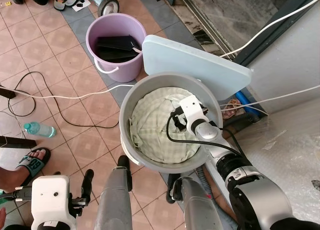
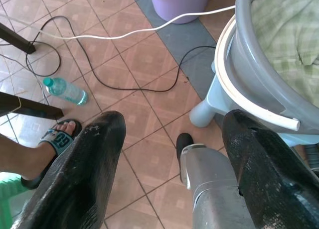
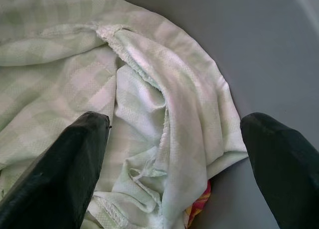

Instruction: Clothes washing

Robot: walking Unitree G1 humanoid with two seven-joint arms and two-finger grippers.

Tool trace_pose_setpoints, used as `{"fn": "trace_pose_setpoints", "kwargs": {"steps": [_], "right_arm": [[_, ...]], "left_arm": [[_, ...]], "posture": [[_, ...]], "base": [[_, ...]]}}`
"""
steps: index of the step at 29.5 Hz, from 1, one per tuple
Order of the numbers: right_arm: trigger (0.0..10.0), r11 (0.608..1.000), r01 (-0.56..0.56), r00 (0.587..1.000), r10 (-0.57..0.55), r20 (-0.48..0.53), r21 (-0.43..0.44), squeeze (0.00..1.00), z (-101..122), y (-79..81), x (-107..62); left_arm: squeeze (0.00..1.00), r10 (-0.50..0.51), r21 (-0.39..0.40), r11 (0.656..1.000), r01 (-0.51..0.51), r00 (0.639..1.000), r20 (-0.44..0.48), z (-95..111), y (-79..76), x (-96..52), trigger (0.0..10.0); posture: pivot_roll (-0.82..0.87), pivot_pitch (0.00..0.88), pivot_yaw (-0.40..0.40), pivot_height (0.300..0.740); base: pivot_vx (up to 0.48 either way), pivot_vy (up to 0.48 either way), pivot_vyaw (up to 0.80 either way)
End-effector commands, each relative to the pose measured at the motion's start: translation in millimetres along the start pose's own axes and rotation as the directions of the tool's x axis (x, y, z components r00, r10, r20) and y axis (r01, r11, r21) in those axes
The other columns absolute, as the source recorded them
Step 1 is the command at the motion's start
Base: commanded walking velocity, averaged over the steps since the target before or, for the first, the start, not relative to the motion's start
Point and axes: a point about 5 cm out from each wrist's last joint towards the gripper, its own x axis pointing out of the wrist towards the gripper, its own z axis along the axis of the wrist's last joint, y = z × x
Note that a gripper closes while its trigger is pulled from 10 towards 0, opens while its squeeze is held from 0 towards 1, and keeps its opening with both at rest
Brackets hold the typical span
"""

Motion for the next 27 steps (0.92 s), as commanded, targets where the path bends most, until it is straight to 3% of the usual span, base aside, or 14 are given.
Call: {"fn": "trace_pose_setpoints", "kwargs": {"steps": [1,9,14,20,21,22,23,27], "right_arm": [[10.0,0.999,-0.005,0.999,0.004,-0.041,-0.033,0.00,-14.3,6.4,-3.8],[10.0,1.000,0.002,0.990,-0.005,-0.141,-0.021,0.00,-31.8,20.0,-7.9],[10.0,1.000,-0.016,0.996,0.015,-0.092,-0.012,0.00,-20.4,31.6,-5.1],[10.0,1.000,-0.010,0.999,0.010,-0.035,-0.001,0.00,0.6,33.8,1.4],[8.0,1.000,-0.009,1.000,0.009,-0.018,0.003,0.00,7.1,33.5,3.3],[8.0,1.000,-0.008,1.000,0.008,-0.007,0.006,0.00,11.1,33.4,4.5],[0.0,1.000,-0.006,1.000,0.006,0.005,0.005,0.00,16.0,33.2,5.8],[0.0,1.000,-0.010,1.000,0.010,0.025,0.010,0.00,29.4,34.4,9.5]], "left_arm": [[0.00,-0.007,-0.005,1.000,0.007,0.999,-0.036,-3.0,-0.9,-5.6,10.0],[0.00,0.002,-0.020,1.000,-0.003,0.998,-0.067,-0.7,-3.9,-20.2,10.0],[0.00,0.021,-0.013,1.000,-0.022,0.996,-0.089,-2.8,-0.1,-34.2,10.0],[0.00,0.015,-0.017,1.000,-0.017,0.996,-0.089,-3.0,-1.1,-34.4,10.0],[0.00,0.010,-0.021,1.000,-0.011,0.996,-0.090,-2.9,-2.7,-34.0,10.0],[0.00,0.006,-0.023,1.000,-0.008,0.996,-0.090,-2.9,-3.7,-34.0,10.0],[0.00,0.002,-0.026,1.000,-0.004,0.996,-0.090,-2.9,-4.9,-33.9,10.0],[0.00,-0.001,-0.033,0.999,-0.002,0.996,-0.089,-3.0,-6.4,-34.5,10.0]], "posture": [[0.37,0.560,-0.064,0.740],[0.44,0.591,-0.066,0.740],[0.46,0.625,-0.067,0.740],[0.43,0.635,-0.086,0.740],[0.43,0.634,-0.089,0.740],[0.43,0.634,-0.089,0.740],[0.43,0.633,-0.091,0.740],[0.42,0.634,-0.096,0.740]], "base": [[0.000,0.000,0.00],[0.000,0.000,0.00],[0.000,0.000,0.00],[0.000,0.000,0.00],[0.000,0.000,0.00],[0.000,0.000,0.00],[0.000,0.000,0.00],[0.000,0.000,0.00]]}}
